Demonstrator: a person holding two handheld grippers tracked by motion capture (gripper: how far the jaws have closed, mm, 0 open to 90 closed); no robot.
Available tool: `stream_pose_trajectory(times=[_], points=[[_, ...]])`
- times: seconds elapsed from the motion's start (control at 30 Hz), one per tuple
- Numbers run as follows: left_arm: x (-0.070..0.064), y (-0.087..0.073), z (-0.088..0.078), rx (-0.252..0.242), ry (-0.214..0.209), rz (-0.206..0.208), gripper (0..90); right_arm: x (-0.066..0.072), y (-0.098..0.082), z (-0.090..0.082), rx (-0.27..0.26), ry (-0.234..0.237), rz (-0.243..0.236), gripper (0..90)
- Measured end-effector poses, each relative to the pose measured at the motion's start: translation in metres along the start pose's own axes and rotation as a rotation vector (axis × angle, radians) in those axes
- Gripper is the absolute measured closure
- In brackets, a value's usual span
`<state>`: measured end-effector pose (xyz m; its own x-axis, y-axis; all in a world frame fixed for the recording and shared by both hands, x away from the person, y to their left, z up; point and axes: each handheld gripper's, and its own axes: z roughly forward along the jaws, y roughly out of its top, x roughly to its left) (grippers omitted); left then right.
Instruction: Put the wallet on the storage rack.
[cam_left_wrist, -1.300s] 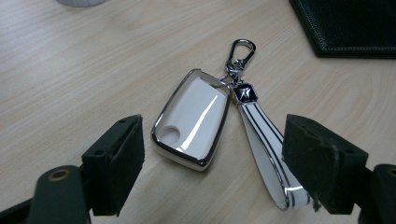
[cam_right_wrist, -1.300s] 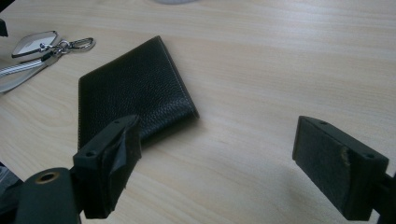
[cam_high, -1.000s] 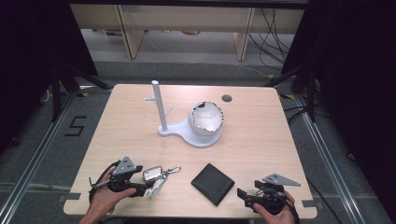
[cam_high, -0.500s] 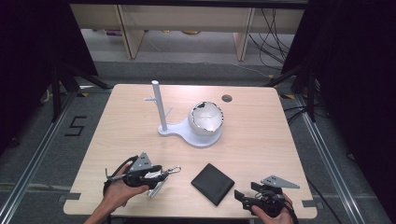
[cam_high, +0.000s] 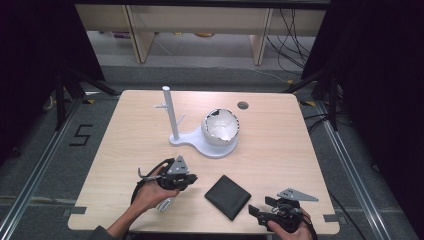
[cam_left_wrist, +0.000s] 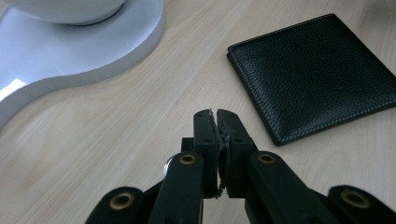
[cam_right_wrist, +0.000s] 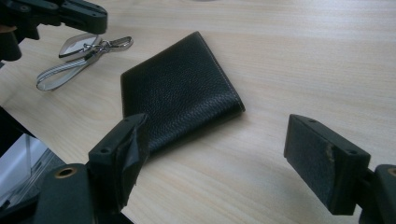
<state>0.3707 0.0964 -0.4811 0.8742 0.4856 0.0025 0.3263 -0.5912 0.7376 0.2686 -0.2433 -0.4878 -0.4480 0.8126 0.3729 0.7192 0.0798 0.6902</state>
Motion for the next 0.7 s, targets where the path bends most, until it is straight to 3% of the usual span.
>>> stream_pose_trajectory(times=[0.03,0.2,0.23,0.27,0.3,0.33,0.37,0.4,0.47,0.53,0.6,0.63,0.67,0.7], points=[[-0.002,0.003,0.005,0.007,-0.012,0.000,88.5,-0.003,0.000,0.002,-0.006,0.010,-0.019,23.4],[-0.008,0.013,0.021,0.040,-0.038,0.026,88.9,-0.001,0.000,0.002,0.002,0.013,-0.005,24.3],[-0.009,0.014,0.024,0.043,-0.049,0.024,88.9,0.002,-0.001,0.003,0.018,0.025,0.037,24.4],[-0.009,0.016,0.027,0.051,-0.059,0.029,89.0,0.002,-0.001,0.003,0.026,0.037,0.045,24.4],[-0.009,0.017,0.029,0.063,-0.058,0.037,88.9,0.000,-0.001,0.003,0.018,0.029,0.006,24.6],[-0.009,0.017,0.029,0.063,-0.058,0.037,88.9,0.000,-0.001,0.003,0.018,0.029,0.006,24.6],[-0.008,0.019,0.033,0.079,-0.070,0.046,88.9,0.004,-0.002,0.006,0.032,0.041,0.047,24.8],[-0.008,0.019,0.033,0.079,-0.070,0.046,88.9,0.004,-0.002,0.006,0.032,0.041,0.047,24.8],[-0.008,0.020,0.037,0.087,-0.085,0.036,88.9,0.001,-0.002,0.009,0.030,0.045,0.008,24.8],[-0.009,0.020,0.040,0.097,-0.085,0.036,88.9,0.002,-0.003,0.010,0.025,0.059,0.012,24.8],[-0.010,0.020,0.043,0.114,-0.093,0.039,88.7,0.007,-0.003,0.011,0.059,0.056,0.036,25.0],[-0.011,0.020,0.044,0.110,-0.092,0.037,88.6,0.005,-0.003,0.013,0.051,0.045,-0.002,25.0],[-0.012,0.020,0.045,0.112,-0.098,0.038,88.6,0.007,-0.003,0.013,0.063,0.058,0.025,25.2],[-0.012,0.020,0.045,0.118,-0.101,0.048,88.6,0.006,-0.003,0.014,0.060,0.047,-0.006,25.2]])
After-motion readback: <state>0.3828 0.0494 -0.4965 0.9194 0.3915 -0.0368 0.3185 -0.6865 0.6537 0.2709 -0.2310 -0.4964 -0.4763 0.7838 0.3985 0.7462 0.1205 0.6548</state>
